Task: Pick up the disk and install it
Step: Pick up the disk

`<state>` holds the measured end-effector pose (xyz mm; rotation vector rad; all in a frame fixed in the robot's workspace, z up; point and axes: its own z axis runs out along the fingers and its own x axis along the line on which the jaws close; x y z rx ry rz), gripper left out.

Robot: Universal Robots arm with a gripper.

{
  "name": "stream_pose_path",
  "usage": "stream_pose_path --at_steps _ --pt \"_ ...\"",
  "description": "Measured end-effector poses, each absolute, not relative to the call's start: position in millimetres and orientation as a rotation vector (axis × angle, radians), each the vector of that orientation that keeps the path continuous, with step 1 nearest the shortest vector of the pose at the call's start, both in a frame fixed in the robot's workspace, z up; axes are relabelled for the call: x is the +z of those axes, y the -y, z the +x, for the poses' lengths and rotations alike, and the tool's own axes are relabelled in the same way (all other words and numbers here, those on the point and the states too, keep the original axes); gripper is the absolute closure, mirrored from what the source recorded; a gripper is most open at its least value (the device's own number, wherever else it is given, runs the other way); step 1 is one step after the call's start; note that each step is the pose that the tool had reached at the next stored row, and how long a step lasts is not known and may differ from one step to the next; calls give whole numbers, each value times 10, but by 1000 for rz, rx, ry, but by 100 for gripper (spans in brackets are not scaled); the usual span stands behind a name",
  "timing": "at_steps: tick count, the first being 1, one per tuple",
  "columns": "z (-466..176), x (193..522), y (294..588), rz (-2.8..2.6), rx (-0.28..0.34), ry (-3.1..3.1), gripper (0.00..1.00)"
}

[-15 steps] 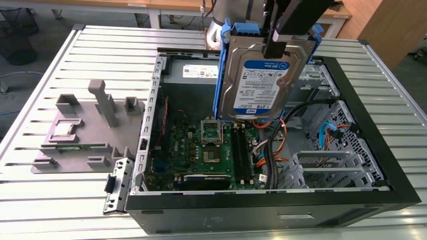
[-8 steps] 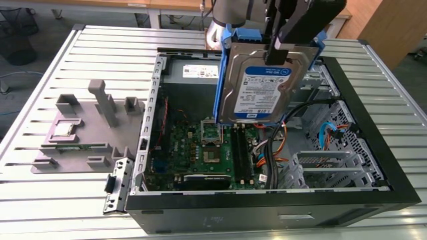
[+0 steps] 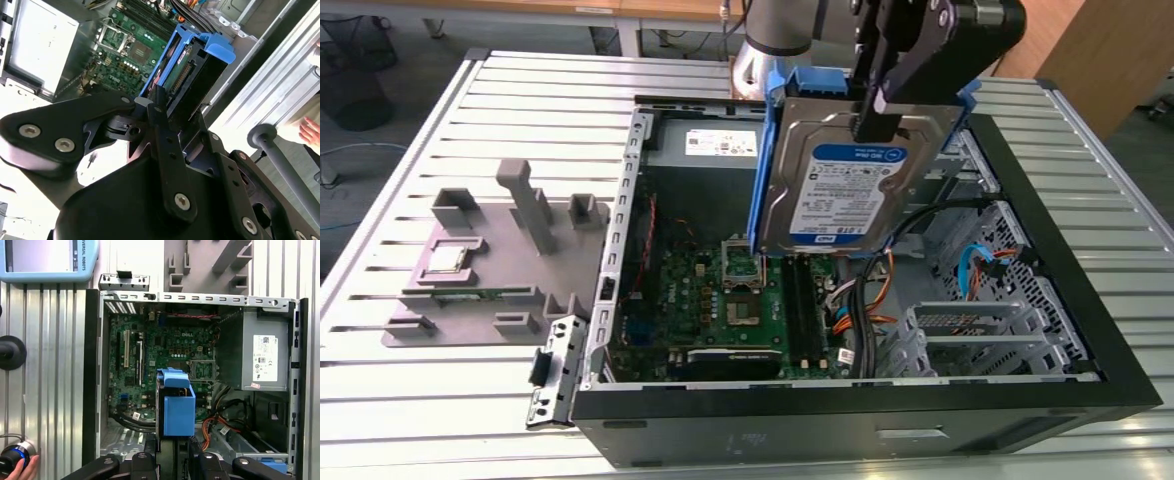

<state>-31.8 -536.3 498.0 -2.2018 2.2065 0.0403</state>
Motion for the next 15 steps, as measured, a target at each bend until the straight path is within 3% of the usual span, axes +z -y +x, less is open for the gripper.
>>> stream_pose_path --at_steps 15 --pt "-152 4948 5574 -2203 44 -2208 65"
